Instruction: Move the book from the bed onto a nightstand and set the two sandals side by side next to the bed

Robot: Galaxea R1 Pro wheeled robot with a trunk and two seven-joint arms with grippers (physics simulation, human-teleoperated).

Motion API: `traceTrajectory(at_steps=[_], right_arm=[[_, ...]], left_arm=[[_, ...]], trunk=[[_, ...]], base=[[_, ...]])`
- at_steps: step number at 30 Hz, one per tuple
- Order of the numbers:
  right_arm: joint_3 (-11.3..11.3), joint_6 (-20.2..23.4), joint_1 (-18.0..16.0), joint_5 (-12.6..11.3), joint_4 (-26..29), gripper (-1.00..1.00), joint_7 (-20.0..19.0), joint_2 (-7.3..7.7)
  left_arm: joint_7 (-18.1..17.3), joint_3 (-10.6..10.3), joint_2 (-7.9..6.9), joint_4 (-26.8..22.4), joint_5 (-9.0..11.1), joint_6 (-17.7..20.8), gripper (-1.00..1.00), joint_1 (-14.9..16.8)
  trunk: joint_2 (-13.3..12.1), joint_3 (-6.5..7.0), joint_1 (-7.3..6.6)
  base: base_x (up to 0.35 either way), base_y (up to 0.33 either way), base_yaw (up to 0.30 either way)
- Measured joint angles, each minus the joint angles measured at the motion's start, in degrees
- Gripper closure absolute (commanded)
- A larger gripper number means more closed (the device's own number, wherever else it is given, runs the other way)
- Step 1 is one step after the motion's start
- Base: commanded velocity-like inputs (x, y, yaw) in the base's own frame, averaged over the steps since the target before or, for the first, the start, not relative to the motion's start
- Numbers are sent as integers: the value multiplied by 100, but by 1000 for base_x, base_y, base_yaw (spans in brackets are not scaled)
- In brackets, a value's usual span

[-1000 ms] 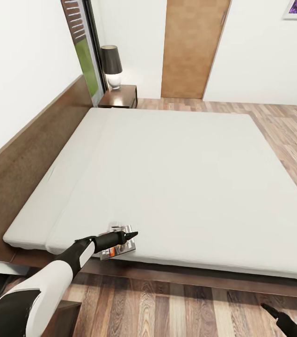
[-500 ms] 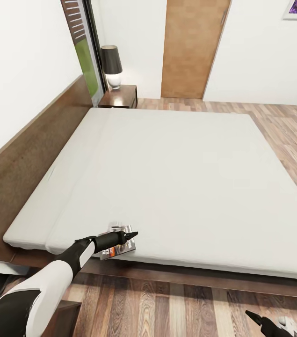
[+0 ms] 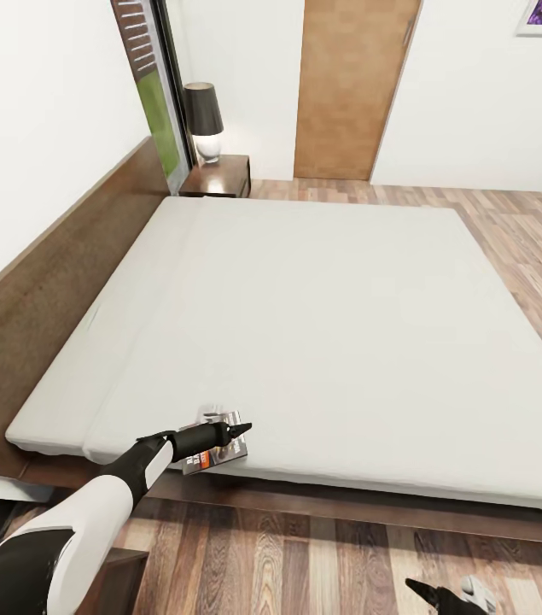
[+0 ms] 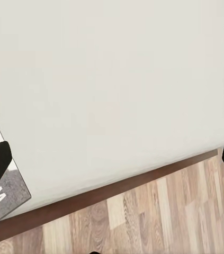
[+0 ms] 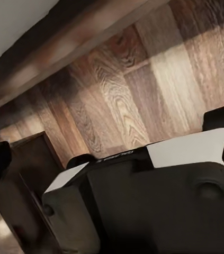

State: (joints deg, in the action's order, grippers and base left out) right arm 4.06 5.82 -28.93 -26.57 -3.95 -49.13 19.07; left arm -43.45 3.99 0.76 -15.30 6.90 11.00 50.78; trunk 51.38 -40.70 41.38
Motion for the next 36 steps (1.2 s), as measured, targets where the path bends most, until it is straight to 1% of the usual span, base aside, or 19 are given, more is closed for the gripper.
traceTrajectory(at_steps=[2, 3, 5, 8, 10, 17, 22, 36], right_arm=[[-24, 0, 0, 101, 6, -100, -84, -152], [-36, 0, 0, 138, 8, -100, -96, -194], [-141, -2, 0, 321, 10, -100, -123, -316], [-237, -1, 0, 475, 7, -100, -135, -373], [-265, 0, 0, 520, 7, -100, -144, -387], [-284, -7, -1, 549, 5, -100, -142, -397], [-285, -9, -2, 552, 4, -100, -143, -398], [-285, -8, -2, 554, 4, -100, -143, -398]], left_arm=[[0, 0, 0, 0, 0, 0, -100, 0], [0, 0, 0, 0, 0, 0, -100, 0], [-1, 0, 0, 0, 0, 0, -100, 0], [0, 0, 0, 0, 0, 0, -100, 0], [0, 0, 0, 0, 0, 0, -100, 0], [0, 0, 6, 8, 0, 0, -100, -1], [-1, 0, 54, 15, 1, 0, -100, -1], [-1, 0, 77, 16, 0, 0, -100, -1]], trunk=[[0, 0, 0], [0, 0, 0], [0, 0, 0], [0, 0, 0], [0, 0, 0], [0, 0, 0], [0, 0, 0], [0, 0, 0]], base=[[0, 0, 0], [0, 0, 0], [0, 0, 0], [0, 0, 0], [0, 0, 0], [0, 0, 34], [0, 0, 197], [0, 0, 209]])
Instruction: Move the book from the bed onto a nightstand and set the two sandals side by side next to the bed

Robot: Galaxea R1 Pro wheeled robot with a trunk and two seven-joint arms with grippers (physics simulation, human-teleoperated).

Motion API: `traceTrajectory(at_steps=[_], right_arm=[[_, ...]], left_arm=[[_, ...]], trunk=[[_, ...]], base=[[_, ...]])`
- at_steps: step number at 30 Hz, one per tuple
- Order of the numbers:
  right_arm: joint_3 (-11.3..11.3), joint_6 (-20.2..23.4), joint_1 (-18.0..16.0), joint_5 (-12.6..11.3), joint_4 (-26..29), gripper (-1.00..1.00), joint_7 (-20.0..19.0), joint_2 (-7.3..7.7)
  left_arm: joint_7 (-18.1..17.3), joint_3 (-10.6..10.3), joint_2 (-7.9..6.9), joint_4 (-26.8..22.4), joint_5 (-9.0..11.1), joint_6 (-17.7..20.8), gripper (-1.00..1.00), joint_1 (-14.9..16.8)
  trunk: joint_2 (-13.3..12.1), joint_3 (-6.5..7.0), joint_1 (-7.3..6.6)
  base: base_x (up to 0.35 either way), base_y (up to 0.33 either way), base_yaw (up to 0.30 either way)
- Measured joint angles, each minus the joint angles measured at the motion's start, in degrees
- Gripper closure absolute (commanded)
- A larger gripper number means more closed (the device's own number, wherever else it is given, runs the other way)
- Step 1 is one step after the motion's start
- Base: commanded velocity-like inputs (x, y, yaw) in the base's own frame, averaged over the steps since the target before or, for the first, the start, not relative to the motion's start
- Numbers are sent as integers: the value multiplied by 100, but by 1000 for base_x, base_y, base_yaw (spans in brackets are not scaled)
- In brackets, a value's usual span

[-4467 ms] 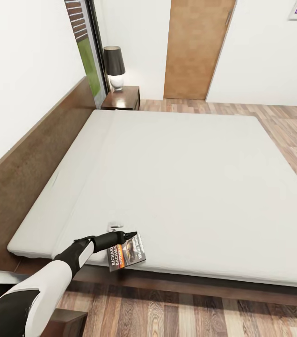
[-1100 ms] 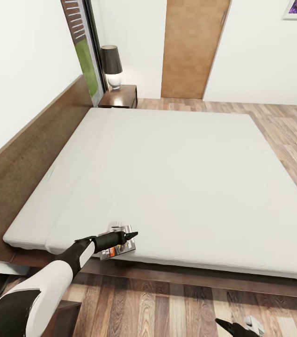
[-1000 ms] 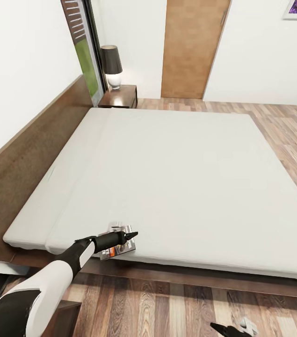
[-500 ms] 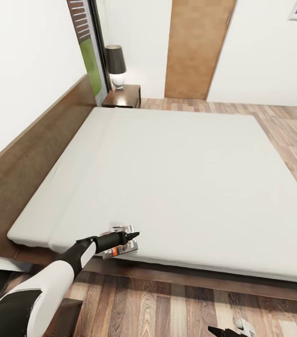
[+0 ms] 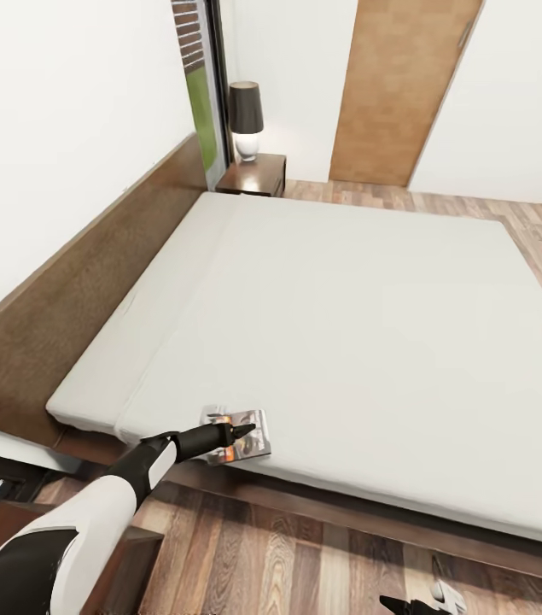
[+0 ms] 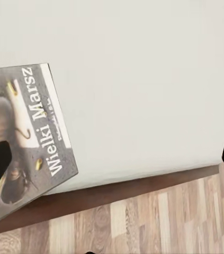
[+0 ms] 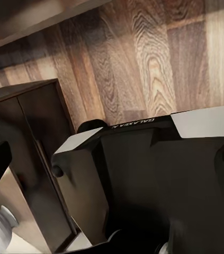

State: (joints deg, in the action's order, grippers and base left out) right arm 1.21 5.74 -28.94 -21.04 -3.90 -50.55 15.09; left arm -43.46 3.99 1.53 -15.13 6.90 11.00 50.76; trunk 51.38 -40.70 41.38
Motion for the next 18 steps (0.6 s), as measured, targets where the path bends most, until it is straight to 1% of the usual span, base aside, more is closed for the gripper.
traceTrajectory(at_steps=[18], right_arm=[[0, 1, 0, 0, 0, -100, 0, 0]], left_arm=[[0, 0, 1, 0, 0, 0, -100, 0]], trunk=[[0, 0, 0]], base=[[0, 0, 189]])
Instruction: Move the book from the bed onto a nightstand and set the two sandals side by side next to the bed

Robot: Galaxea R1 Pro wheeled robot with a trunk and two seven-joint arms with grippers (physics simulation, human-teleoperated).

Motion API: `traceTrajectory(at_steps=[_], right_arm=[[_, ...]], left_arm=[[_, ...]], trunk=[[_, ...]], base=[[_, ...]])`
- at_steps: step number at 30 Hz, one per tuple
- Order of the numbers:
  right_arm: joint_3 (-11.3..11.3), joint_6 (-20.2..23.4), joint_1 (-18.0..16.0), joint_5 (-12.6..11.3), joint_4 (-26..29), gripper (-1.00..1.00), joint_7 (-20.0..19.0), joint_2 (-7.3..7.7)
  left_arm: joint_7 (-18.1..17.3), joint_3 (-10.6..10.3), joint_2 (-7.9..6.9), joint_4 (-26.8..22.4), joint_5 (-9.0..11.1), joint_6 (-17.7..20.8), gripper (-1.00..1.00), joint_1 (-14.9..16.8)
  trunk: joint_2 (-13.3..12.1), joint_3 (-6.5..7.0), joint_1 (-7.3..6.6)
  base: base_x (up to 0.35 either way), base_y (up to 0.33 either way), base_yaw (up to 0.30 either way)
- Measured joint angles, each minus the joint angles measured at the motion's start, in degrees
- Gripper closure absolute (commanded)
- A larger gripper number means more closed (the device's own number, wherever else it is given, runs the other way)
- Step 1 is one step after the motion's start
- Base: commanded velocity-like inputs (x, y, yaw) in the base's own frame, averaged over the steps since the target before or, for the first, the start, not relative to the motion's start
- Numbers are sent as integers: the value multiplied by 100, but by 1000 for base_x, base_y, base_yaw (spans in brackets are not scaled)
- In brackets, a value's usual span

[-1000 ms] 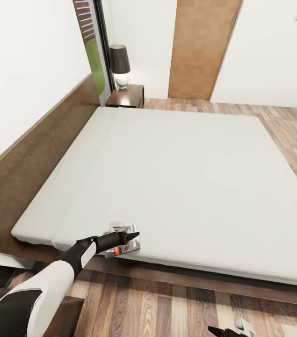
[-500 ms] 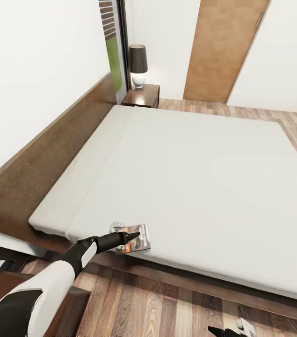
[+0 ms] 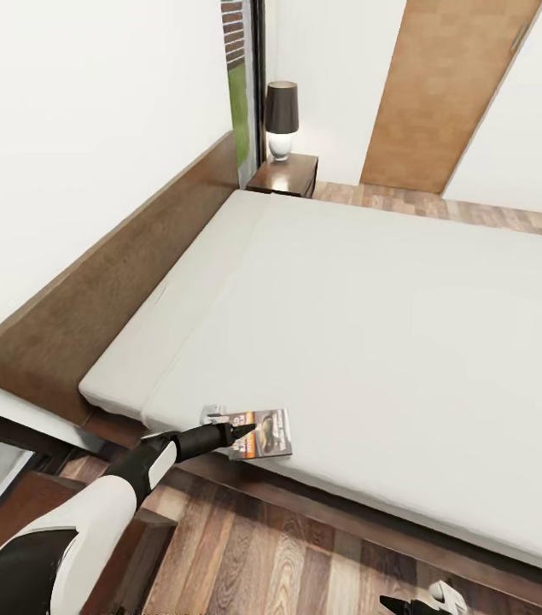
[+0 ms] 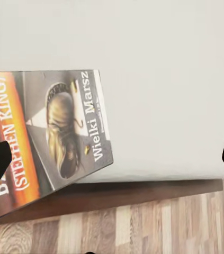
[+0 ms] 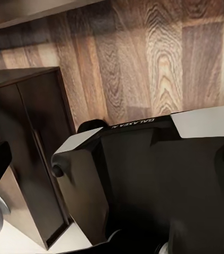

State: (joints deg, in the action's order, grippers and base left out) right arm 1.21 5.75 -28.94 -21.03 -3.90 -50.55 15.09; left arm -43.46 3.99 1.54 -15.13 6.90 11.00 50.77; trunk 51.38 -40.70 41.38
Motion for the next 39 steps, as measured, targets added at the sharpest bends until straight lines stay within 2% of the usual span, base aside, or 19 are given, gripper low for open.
traceTrajectory(at_steps=[25, 39], right_arm=[[0, -2, 0, 0, 0, -100, 2, 0], [0, -1, 1, 0, 1, -100, 1, -1]], left_arm=[[0, 0, 33, 0, 0, 0, -100, 0], [1, 0, 45, 2, 0, 0, -100, 1]], trunk=[[0, 0, 0], [0, 0, 1]], base=[[0, 0, 176], [-86, 0, 20]])
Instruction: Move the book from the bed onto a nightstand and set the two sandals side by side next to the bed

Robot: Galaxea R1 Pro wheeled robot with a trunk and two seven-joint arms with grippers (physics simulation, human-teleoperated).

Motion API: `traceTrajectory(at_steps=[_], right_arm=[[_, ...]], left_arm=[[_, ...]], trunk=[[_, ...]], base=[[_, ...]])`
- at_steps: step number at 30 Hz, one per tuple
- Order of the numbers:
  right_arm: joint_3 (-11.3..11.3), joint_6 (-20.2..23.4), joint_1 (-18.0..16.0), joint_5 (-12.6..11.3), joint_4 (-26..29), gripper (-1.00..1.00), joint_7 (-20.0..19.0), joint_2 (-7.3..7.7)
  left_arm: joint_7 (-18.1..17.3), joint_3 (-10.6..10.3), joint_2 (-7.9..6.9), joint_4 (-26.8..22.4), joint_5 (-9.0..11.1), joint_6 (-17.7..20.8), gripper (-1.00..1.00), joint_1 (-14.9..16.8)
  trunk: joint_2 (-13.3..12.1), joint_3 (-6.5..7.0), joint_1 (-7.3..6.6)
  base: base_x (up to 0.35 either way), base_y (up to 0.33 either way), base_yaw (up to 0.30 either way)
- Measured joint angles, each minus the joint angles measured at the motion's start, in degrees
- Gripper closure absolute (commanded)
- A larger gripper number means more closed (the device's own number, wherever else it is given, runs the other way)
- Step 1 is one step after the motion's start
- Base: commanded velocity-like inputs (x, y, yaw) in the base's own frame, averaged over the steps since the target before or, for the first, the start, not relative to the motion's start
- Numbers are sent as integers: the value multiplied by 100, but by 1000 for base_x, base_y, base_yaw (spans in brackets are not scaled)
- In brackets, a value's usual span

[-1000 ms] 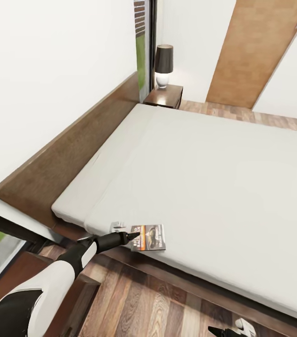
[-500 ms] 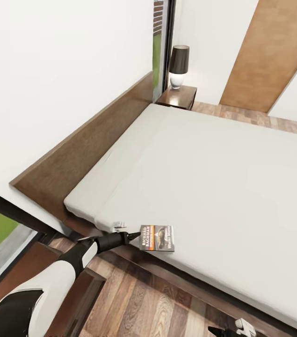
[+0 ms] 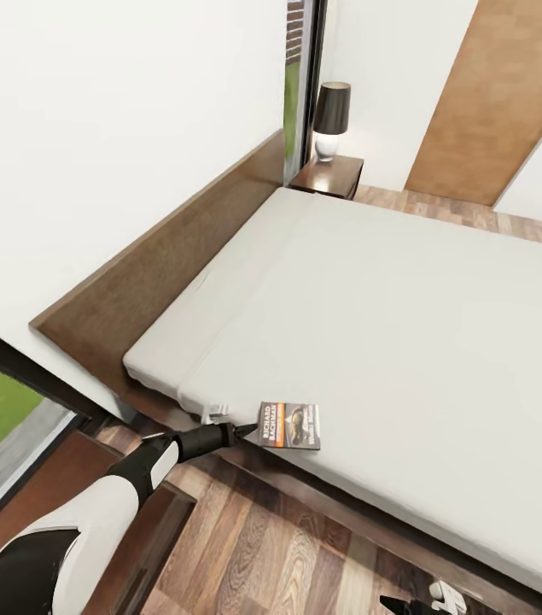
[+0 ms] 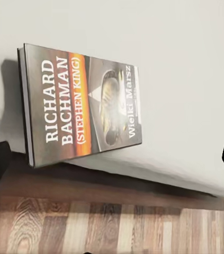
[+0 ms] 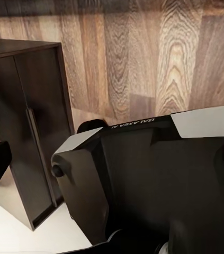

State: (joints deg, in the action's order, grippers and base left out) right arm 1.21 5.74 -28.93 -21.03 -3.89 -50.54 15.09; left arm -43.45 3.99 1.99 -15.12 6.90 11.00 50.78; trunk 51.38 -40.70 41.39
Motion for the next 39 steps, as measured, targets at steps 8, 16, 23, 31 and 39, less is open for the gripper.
traceTrajectory(at_steps=[8, 16, 23, 31, 39], right_arm=[[0, 0, 0, -2, 0, -100, 0, -1], [0, 0, -1, 2, -1, -100, 0, -1], [0, 0, -2, 3, -2, -100, 1, -3], [-1, 0, -2, 3, -2, -100, 1, -4], [0, 0, 0, -1, 0, -100, 0, -5]], left_arm=[[0, 0, 6, 2, 0, 0, -100, 0], [-1, 0, 47, 4, -8, 0, -100, -1], [-1, 0, 51, 6, -9, 0, -100, -2], [-1, 0, 64, 6, -9, 0, -100, -2], [6, 0, 70, 14, -10, -1, -100, 0]], trunk=[[0, 0, -1], [0, -1, 1], [0, -19, 0], [0, -46, 0], [0, -60, -1]], base=[[-13, 0, 0], [-190, 0, 53], [-27, 0, 235], [-1, 0, 265], [0, 0, 82]])
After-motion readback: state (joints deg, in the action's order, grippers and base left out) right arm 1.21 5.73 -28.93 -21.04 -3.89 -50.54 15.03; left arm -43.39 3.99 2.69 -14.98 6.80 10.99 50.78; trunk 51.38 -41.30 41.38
